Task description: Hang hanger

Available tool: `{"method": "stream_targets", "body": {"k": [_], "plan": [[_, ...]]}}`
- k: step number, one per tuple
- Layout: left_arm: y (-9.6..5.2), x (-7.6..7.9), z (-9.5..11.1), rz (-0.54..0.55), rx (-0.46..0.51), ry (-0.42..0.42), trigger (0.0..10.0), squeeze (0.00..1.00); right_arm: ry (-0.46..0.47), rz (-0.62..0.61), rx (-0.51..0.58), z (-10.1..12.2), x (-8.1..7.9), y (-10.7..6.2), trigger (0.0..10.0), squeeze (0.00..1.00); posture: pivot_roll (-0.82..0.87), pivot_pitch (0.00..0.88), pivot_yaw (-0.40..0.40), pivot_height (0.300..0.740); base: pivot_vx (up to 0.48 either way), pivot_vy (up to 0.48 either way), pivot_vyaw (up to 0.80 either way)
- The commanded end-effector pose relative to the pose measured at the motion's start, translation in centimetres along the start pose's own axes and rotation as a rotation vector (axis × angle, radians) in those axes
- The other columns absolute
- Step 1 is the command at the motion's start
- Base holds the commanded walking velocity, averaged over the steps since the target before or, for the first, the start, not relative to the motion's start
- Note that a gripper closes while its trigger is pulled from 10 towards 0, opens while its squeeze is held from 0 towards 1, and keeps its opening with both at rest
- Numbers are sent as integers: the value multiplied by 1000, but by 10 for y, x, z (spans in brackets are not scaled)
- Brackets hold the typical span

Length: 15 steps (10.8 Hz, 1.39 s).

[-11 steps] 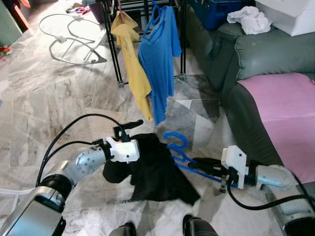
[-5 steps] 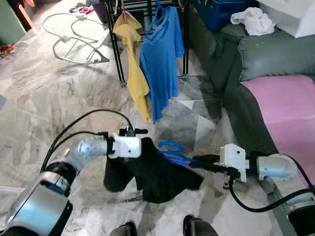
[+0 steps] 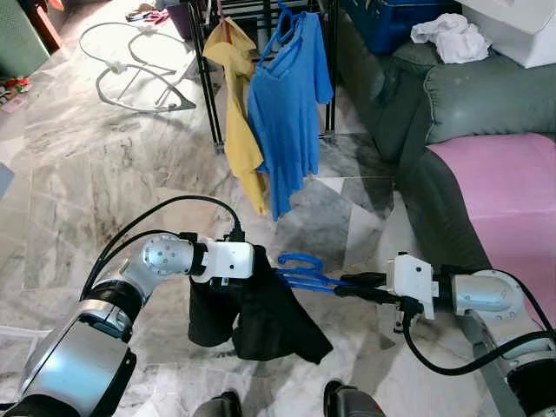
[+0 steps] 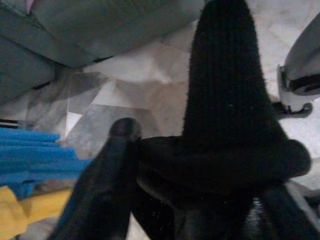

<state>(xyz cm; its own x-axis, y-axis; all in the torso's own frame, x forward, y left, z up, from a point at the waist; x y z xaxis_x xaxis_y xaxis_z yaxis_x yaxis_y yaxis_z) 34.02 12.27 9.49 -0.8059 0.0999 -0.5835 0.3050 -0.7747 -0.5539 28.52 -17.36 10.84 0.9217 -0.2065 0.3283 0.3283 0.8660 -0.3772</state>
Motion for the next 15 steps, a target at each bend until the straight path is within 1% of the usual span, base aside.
{"method": "stream_targets", "body": {"k": [1,4,8,9,10,11,12,13,14,15], "plan": [[-2,-1,-1,-6,0,-20,0,0,-30,11,31,7,1,5,10000,0,-230,192,93,740,0,0,0],[-1,3,-3,-39,-7,-41,0,0,-31,-1,34,7,2,5,10000,0,-235,196,93,740,0,0,0],[-1,10,-8,-60,-26,-85,0,0,-24,-52,52,7,6,13,10000,0,-231,192,95,740,0,0,0],[0,14,-10,-63,-27,-89,0,0,-26,-53,50,7,7,15,10000,0,-230,190,95,740,0,0,0],[-1,17,-11,-64,-31,-92,0,0,-20,-23,35,6,6,17,10000,0,-227,187,93,740,0,0,0],[-5,19,-17,-51,-55,-103,0,0,-53,-39,31,9,15,15,10000,1000,-224,186,90,740,0,0,0],[-12,21,-23,-38,-74,-129,0,0,-66,30,-47,2,14,10,10000,1000,-223,181,86,740,0,0,0],[-18,22,-29,-27,-95,-150,0,0,-84,39,-99,-3,16,4,10000,1000,-218,177,84,740,0,0,0],[-27,22,-36,3,-125,-164,0,0,-68,-29,-88,0,26,0,10000,1000,-213,172,81,740,0,0,0],[-40,22,-47,49,-171,-196,0,0,-76,-122,-92,1,37,-4,10000,1000,-214,169,83,740,0,0,0]]}}
Point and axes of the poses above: a point about 5 cm out from each wrist's last joint towards the gripper, its own y axis pointing out of the wrist towards the gripper, its own z axis along the axis of the wrist's last joint, x = y × z, the point moved 2 cm from there along y, pointing out of the wrist towards the gripper, and after that the axes turned 4 degrees about y, right-handed, at the moved point
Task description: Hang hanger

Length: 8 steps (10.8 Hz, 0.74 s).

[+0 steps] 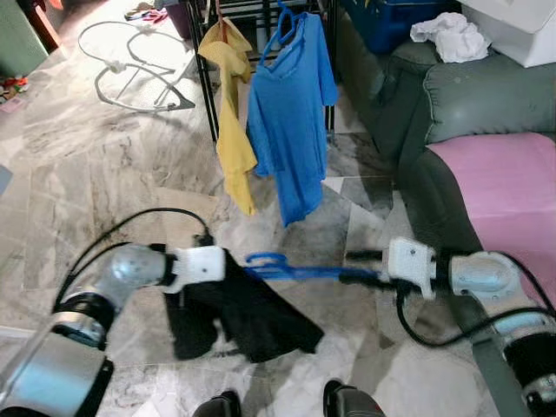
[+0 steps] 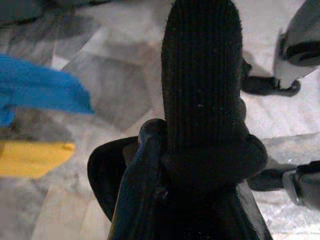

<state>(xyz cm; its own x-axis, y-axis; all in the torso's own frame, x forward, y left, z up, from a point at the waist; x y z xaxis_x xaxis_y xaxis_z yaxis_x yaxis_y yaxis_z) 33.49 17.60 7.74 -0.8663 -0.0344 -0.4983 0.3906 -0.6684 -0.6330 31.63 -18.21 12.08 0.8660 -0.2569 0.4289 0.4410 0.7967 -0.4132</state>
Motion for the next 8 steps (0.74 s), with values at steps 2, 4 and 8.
{"method": "stream_targets", "body": {"k": [2,4,8], "plan": [[-21,3,-25,76,-73,-91,0,0,15,-125,-20,-2,14,-7,10000,1000,-222,168,83,740,0,0,0],[-35,-10,-34,211,-130,-93,0,0,22,-390,11,0,37,-16,10000,1000,-222,172,83,740,0,0,0],[-36,-42,-24,523,-33,-281,0,0,318,-682,119,-9,36,-3,10000,1000,-214,165,76,740,0,0,0]]}}
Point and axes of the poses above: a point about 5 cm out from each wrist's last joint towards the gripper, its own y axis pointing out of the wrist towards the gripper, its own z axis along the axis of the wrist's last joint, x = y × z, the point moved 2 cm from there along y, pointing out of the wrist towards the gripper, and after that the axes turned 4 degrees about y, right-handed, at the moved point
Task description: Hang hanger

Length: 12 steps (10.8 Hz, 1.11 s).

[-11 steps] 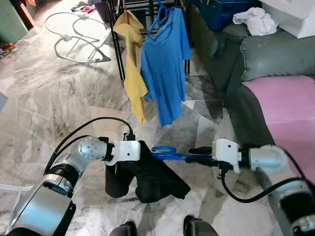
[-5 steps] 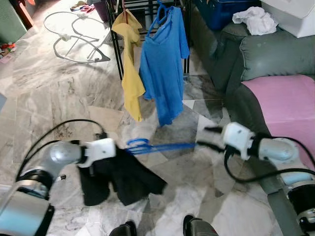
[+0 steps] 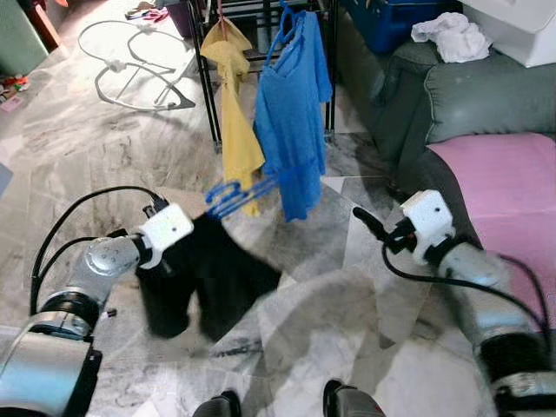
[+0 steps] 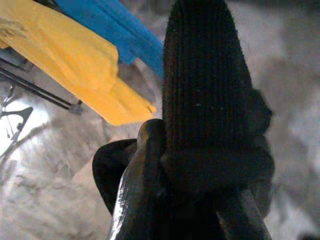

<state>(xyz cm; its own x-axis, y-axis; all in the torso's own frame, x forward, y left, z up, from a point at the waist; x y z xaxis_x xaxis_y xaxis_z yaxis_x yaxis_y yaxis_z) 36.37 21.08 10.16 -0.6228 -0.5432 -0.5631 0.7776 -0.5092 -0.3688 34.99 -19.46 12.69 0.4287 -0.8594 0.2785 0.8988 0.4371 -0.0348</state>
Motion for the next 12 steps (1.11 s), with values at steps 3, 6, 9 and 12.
{"method": "stream_targets", "body": {"k": [3,6,9,12], "plan": [[9,3,43,-99,279,-90,0,0,224,-88,-103,-33,-16,2,10000,1000,-184,173,76,740,0,0,0],[12,35,77,-285,471,73,0,0,385,-75,-119,-33,-31,19,10000,0,-158,181,72,740,0,0,0],[9,30,91,-262,515,179,0,0,452,-33,-103,-28,-31,19,10000,0,-158,193,66,740,0,0,0],[16,20,114,-181,571,229,0,0,509,153,-92,-26,-55,8,10000,0,-171,199,75,740,0,0,0]]}}
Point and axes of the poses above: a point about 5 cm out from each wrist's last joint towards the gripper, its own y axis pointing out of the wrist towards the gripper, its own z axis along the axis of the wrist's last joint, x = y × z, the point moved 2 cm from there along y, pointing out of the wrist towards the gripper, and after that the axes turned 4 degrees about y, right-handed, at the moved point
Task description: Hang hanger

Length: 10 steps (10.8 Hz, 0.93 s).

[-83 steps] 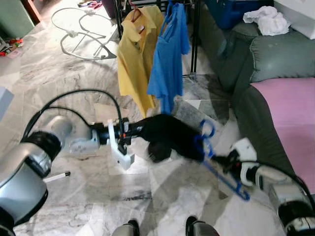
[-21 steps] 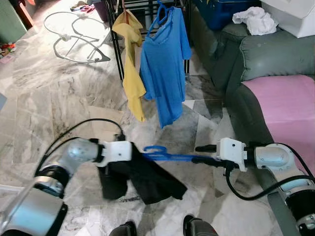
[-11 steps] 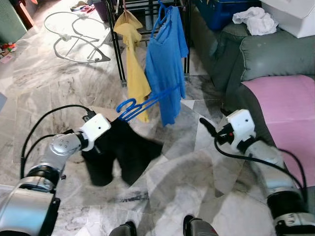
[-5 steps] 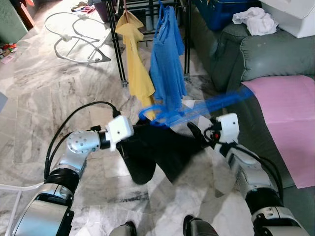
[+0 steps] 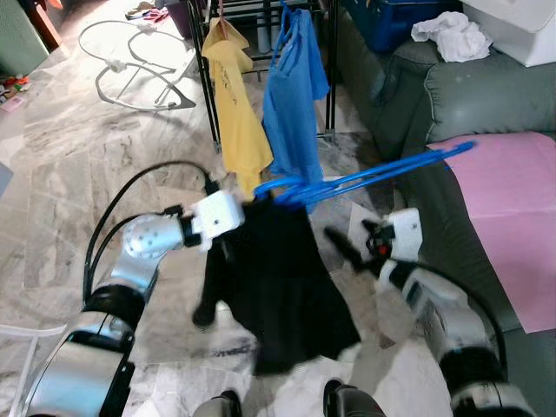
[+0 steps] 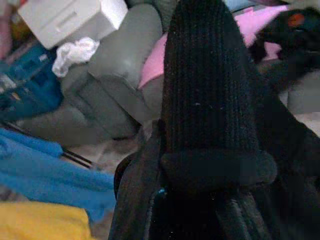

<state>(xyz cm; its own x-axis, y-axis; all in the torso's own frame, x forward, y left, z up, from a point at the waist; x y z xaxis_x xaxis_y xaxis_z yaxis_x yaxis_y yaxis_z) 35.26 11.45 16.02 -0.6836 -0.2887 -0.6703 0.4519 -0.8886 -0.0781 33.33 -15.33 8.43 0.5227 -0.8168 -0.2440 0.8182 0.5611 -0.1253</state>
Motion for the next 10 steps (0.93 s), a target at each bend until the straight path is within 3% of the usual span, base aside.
{"method": "stream_targets", "body": {"k": [1,3,5,6,8,10], "plan": [[0,-7,7,12,18,55,0,0,23,65,5,1,-8,-2,10000,0,-174,200,79,740,0,0,0],[6,-6,14,2,57,59,0,0,39,143,-36,-9,-15,-12,10000,0,-180,203,85,740,0,0,0],[11,-9,23,3,99,70,0,0,29,134,-60,-12,-16,-13,10000,0,-179,203,87,740,0,0,0],[13,-20,39,46,177,77,0,0,8,94,-61,-12,-10,-12,10000,0,-168,204,86,740,0,0,0],[9,-27,45,53,193,101,0,0,1,88,-53,-9,-8,-11,10000,0,-166,204,87,740,0,0,0],[6,-34,55,78,218,130,0,0,-34,-14,-46,-8,5,-10,10000,0,-160,205,88,740,0,0,0]]}}
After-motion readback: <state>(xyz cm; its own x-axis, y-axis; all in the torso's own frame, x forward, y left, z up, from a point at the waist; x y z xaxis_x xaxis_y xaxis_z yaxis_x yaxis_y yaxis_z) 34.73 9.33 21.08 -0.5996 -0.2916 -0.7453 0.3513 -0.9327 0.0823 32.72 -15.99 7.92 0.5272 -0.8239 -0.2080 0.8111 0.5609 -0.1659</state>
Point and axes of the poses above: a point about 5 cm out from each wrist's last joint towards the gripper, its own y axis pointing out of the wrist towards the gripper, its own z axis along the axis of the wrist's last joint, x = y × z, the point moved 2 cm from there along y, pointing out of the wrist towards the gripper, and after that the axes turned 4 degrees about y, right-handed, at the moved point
